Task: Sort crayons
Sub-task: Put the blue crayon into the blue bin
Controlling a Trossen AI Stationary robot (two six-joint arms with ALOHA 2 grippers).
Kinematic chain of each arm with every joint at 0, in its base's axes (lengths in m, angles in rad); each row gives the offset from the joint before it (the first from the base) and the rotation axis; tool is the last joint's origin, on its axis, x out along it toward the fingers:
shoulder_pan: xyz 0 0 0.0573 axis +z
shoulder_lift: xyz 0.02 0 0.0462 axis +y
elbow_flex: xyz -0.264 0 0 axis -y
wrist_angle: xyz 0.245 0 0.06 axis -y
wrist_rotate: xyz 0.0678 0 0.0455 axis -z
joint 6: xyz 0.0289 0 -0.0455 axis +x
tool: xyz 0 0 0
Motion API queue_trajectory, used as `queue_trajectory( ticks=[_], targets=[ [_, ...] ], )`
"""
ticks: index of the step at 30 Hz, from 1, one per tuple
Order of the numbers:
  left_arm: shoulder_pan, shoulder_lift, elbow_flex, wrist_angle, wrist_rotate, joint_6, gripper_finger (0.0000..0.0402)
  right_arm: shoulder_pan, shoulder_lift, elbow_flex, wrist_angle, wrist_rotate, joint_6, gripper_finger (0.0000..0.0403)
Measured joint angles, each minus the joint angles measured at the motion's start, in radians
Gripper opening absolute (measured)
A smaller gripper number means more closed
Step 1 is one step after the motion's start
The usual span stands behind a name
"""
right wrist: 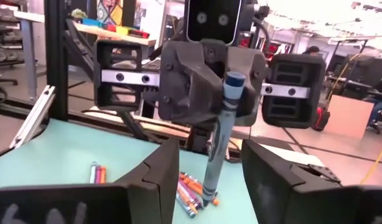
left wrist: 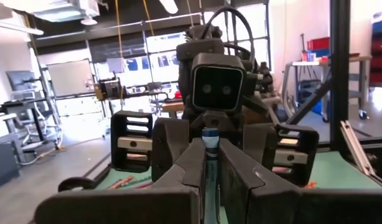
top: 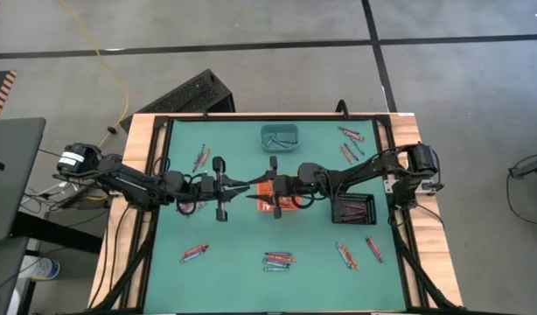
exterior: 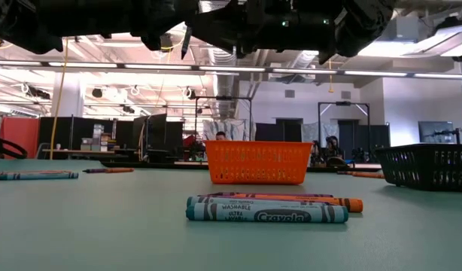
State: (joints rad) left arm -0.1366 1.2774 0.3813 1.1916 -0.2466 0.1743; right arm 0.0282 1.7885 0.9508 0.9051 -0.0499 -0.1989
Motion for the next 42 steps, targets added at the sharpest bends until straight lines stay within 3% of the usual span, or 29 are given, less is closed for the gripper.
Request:
queue_trajectory(
  ticks=[9,21,26,35,38,42],
  targets=[
    [0.014,0.000,0.000,0.012,0.000,-0.003,0.0014,-0.006,0.000,0.000,0.054,0.000,-0.001,0.0133],
    [0.015,0.000,0.000,0.029,-0.001,-0.002,0.0015,-0.029,0.000,0.000,0.053,0.010,0.015,0.0037],
    [0.014,0.000,0.002,-0.023,-0.028,-0.007,0.0036,-0.029,-0.001,0.000,0.020,0.012,0.008,0.0006],
    [-0.010,-0.106,0.002,-0.383,-0.209,-0.072,0.0124,-0.100,-0.121,0.000,-0.343,0.032,-0.019,0.0003],
    [-0.015,-0.179,0.002,-0.604,-0.225,-0.176,0.0148,-0.166,-0.170,0.000,-0.505,0.043,-0.040,0.0003],
    [-0.015,-0.233,0.002,-0.921,-0.233,-0.391,0.0161,-0.276,-0.201,0.000,-0.656,0.145,-0.094,0.0003]
  ],
)
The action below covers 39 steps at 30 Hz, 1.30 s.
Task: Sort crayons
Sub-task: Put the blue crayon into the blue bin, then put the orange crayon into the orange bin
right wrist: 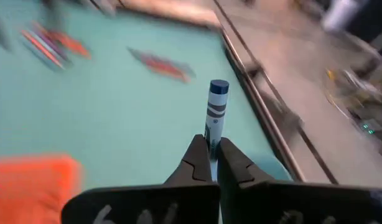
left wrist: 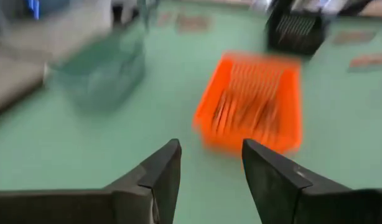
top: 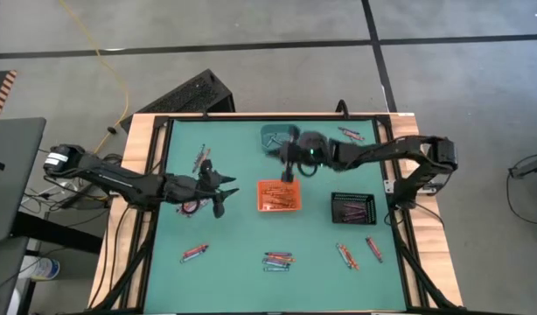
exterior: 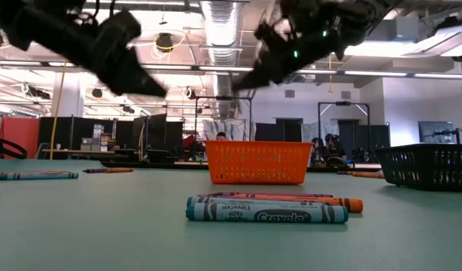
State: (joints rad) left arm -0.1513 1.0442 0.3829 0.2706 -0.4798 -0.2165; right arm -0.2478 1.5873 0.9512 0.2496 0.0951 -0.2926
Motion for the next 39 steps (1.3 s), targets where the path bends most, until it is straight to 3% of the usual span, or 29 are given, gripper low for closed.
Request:
queue_trajectory(
  ticks=[4,11,14,24,31,39],
  targets=[
    [0.000,0.005,-0.001,-0.169,-0.018,-0.132,0.0162,-0.087,0.028,0.000,-0.062,0.026,-0.066,0.0003],
    [0.000,0.065,-0.001,-0.189,-0.031,-0.152,0.0163,-0.165,0.135,0.067,-0.149,0.099,-0.113,0.0016],
    [0.000,0.085,-0.001,-0.190,-0.032,-0.153,0.0163,-0.169,0.181,0.130,-0.229,0.171,-0.142,0.0035],
    [-0.013,0.095,-0.001,-0.194,-0.025,-0.155,0.0163,-0.137,0.251,0.331,-0.550,0.265,-0.131,0.0108],
    [-0.047,0.095,-0.001,-0.225,-0.023,-0.184,0.0163,-0.027,0.142,0.443,-0.865,0.212,0.028,0.0115],
    [-0.069,0.095,-0.001,-0.278,0.086,-0.313,0.0163,0.209,-0.101,0.346,-1.076,0.088,0.235,0.0101]
  ],
)
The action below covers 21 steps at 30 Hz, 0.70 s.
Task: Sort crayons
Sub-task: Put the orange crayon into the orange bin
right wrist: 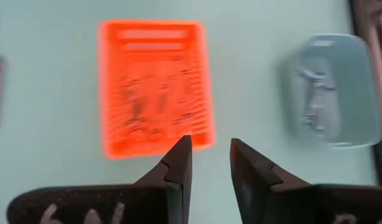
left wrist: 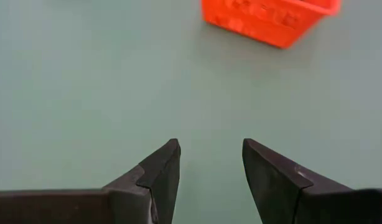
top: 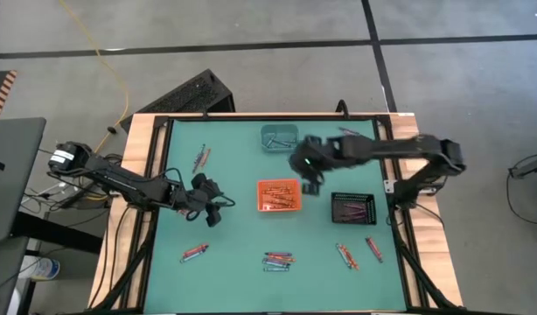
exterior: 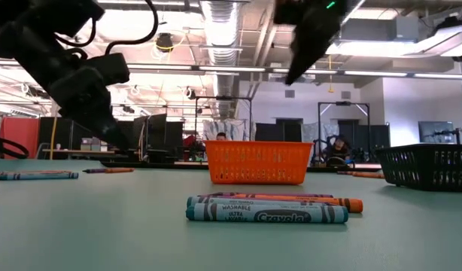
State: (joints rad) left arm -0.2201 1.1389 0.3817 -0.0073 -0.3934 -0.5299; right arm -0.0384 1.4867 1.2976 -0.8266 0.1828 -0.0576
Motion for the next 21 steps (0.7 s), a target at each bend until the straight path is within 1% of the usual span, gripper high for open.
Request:
queue_trajectory(
  ticks=[3,6,9,12,14,15,17,19,20,21],
  targets=[
    [-0.008,0.000,0.000,-0.005,0.055,-0.071,0.0158,0.118,-0.100,-0.110,0.039,-0.001,0.052,0.0100],
    [-0.023,0.000,0.017,-0.031,0.117,-0.123,0.0148,0.243,-0.198,-0.262,0.161,-0.001,0.107,0.0100],
    [-0.053,0.000,0.092,-0.121,0.194,-0.161,0.0136,0.363,-0.282,-0.418,0.359,0.004,0.143,0.0100],
    [-0.103,0.000,0.207,-0.257,0.214,-0.193,0.0125,0.467,-0.334,-0.549,0.581,0.064,0.147,0.0100],
    [-0.137,0.003,0.292,-0.372,0.187,-0.205,0.0118,0.522,-0.349,-0.617,0.700,0.126,0.132,0.0100],
    [-0.152,0.007,0.334,-0.438,0.156,-0.212,0.0115,0.544,-0.350,-0.642,0.752,0.159,0.118,0.0100],
    [-0.170,0.012,0.397,-0.572,0.059,-0.235,0.0110,0.580,-0.349,-0.683,0.836,0.216,0.080,0.0100],
    [-0.169,0.020,0.428,-0.663,-0.032,-0.282,0.0108,0.601,-0.336,-0.708,0.895,0.255,0.039,0.0100],
    [-0.159,0.021,0.433,-0.705,-0.052,-0.314,0.0107,0.607,-0.328,-0.718,0.931,0.265,0.025,0.0100],
    [-0.138,0.021,0.434,-0.750,-0.050,-0.349,0.0107,0.609,-0.320,-0.728,0.957,0.269,0.008,0.0100]
  ],
)
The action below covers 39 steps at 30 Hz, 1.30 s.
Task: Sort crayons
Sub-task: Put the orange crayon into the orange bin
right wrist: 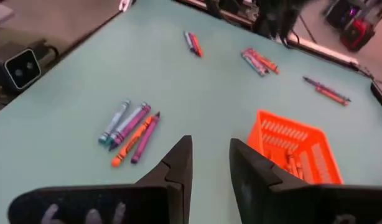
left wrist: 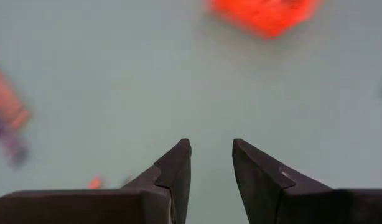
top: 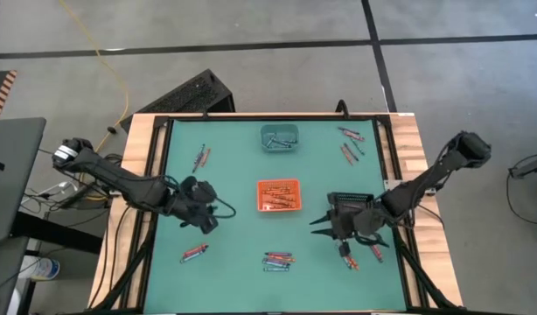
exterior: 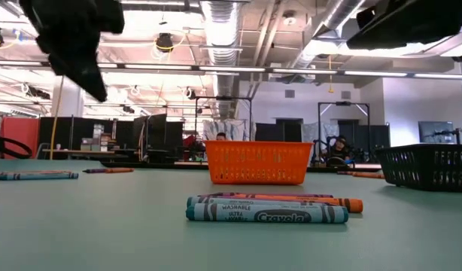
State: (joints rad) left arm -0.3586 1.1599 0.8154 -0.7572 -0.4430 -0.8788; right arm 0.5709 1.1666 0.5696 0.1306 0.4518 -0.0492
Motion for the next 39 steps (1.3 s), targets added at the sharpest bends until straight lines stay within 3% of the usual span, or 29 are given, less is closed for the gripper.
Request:
queue_trajectory(
  ticks=[5,16,23,29,39],
  targets=[
    [0.157,0.029,-0.002,-0.205,0.087,-0.101,0.0107,-0.011,0.042,-0.025,0.106,0.000,-0.103,0.0100],
    [0.420,0.237,-0.002,-0.212,0.180,0.068,0.0107,-0.037,0.044,-0.025,0.117,-0.004,-0.083,0.0100],
    [0.475,0.327,-0.002,-0.183,0.264,0.159,0.0132,-0.036,0.047,-0.025,0.110,-0.009,-0.081,0.0100],
    [0.477,0.332,-0.002,-0.196,0.271,0.173,0.0157,-0.036,0.048,-0.025,0.109,-0.009,-0.079,0.0100],
    [0.542,0.332,-0.002,-0.176,0.282,0.279,0.0160,-0.036,0.048,-0.025,0.110,-0.009,-0.071,0.0100]
  ],
)
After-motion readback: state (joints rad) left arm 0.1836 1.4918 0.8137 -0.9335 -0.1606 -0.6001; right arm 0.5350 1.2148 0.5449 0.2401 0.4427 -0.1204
